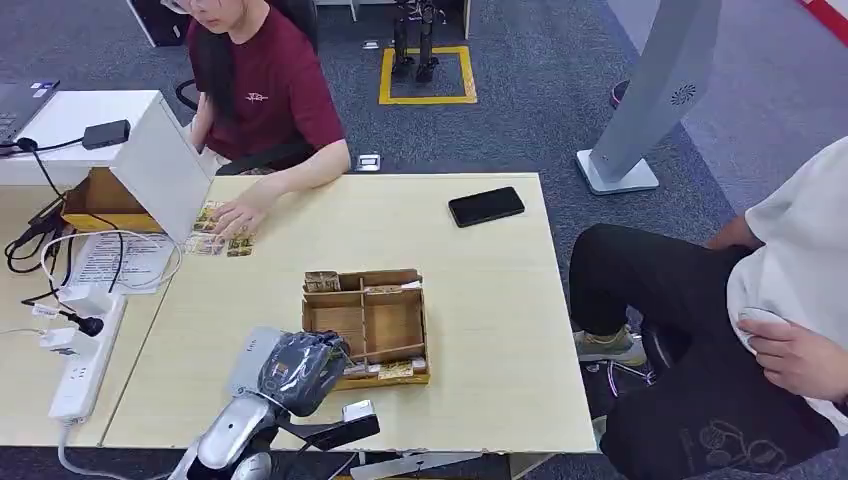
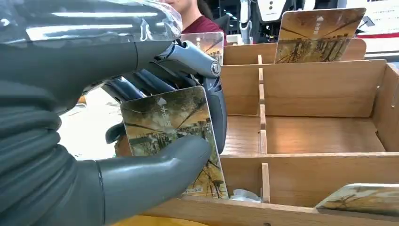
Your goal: Pass the card to the sensor for recognition and then transmit it.
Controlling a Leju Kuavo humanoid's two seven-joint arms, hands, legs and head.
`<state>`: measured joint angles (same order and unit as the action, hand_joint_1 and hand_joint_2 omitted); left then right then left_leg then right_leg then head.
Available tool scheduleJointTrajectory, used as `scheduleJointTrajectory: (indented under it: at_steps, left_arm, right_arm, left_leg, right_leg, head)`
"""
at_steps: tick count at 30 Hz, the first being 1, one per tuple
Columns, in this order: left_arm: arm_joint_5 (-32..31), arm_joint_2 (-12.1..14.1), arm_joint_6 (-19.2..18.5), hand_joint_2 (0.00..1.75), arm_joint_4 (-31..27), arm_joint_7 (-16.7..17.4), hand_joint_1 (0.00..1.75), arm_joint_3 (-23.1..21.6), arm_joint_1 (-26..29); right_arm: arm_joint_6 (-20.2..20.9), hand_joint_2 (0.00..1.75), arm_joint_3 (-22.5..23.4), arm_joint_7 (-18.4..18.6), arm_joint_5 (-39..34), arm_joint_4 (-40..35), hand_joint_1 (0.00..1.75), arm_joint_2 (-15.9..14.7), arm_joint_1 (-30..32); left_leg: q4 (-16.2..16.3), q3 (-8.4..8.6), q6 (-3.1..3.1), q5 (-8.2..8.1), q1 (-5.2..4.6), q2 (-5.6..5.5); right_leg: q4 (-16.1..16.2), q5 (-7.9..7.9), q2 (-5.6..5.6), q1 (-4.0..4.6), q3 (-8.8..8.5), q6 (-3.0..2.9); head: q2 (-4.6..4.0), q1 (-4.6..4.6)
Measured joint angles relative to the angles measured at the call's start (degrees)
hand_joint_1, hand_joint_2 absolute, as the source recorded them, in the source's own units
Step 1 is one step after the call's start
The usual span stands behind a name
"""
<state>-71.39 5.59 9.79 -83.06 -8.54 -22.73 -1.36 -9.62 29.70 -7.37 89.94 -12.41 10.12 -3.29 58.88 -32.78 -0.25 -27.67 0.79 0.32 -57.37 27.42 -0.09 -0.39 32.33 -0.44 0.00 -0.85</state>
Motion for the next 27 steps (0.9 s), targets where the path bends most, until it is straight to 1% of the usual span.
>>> scheduleJointTrajectory:
  at_steps: [1,2,3,4,6,10,16,27]
  left_arm:
    - [0.2,-0.2,0.3,1.75,0.0,-0.2,1.48,0.0,0.0]
    - [0.4,-0.4,0.7,1.75,0.0,-0.5,1.41,0.0,0.1]
    - [0.5,-0.8,1.1,1.75,0.0,-0.6,1.13,0.0,0.1]
    - [0.6,-1.1,1.3,1.75,-0.2,-0.7,1.24,0.0,0.1]
    - [0.6,-1.9,1.6,1.75,-0.7,-0.7,1.75,0.0,0.1]
    - [0.8,-2.4,1.5,1.75,-1.0,-0.7,1.73,0.2,0.1]
    - [1.0,-2.8,1.5,1.75,-1.0,-1.2,1.75,0.3,0.1]
    - [1.1,-2.8,1.6,1.75,-1.3,-1.2,1.75,0.3,0.1]
  right_arm:
    - [0.0,1.75,0.0,0.1,0.0,0.0,0.0,0.0,0.0]
    - [0.0,1.75,0.0,0.2,0.0,0.0,0.0,0.0,0.0]
    - [0.0,1.75,0.0,0.2,0.0,0.0,0.0,0.0,0.0]
    - [0.0,1.75,0.0,0.2,0.0,0.0,0.0,0.0,0.0]
    - [0.0,1.75,0.0,0.3,0.0,0.0,0.0,0.0,0.0]
    - [0.0,1.75,-0.1,0.3,0.0,0.0,0.0,0.0,0.0]
    - [0.0,1.75,-0.2,0.3,0.0,0.0,0.0,0.0,0.0]
    - [0.0,1.75,-0.7,0.3,0.0,0.0,0.0,0.0,0.0]
  left_leg:
    - [0.0,0.0,0.0,0.0,0.0,0.0]
    - [0.0,0.0,0.0,0.0,0.0,0.0]
    - [0.0,0.0,0.0,0.0,0.0,0.0]
    - [0.0,-0.01,0.0,0.0,0.0,0.0]
    - [0.0,-0.01,0.0,0.0,-0.01,-0.01]
    - [0.0,-0.01,0.0,0.0,-0.01,0.0]
    - [0.0,-0.01,0.0,0.0,0.01,0.0]
    - [0.0,-0.01,0.0,0.0,0.0,0.0]
  right_leg:
    - [0.0,0.0,0.0,0.0,0.0,0.0]
    - [0.0,0.0,0.0,0.0,0.0,0.0]
    - [0.0,0.0,0.0,0.0,0.0,0.0]
    - [0.0,0.0,0.0,0.0,0.0,0.0]
    - [0.0,0.0,-0.01,0.0,0.0,0.0]
    - [0.0,0.0,0.0,0.0,0.01,0.0]
    - [0.0,0.0,0.0,0.0,0.01,0.0]
    - [0.0,0.0,0.0,0.0,0.01,0.0]
  head:
    - [0.0,0.0]
    - [0.0,0.0]
    - [0.0,0.0]
    - [0.0,0.0]
    - [0.0,0.0]
    - [0.0,0.0]
    - [0.0,0.0]
    - [0.0,0.0]
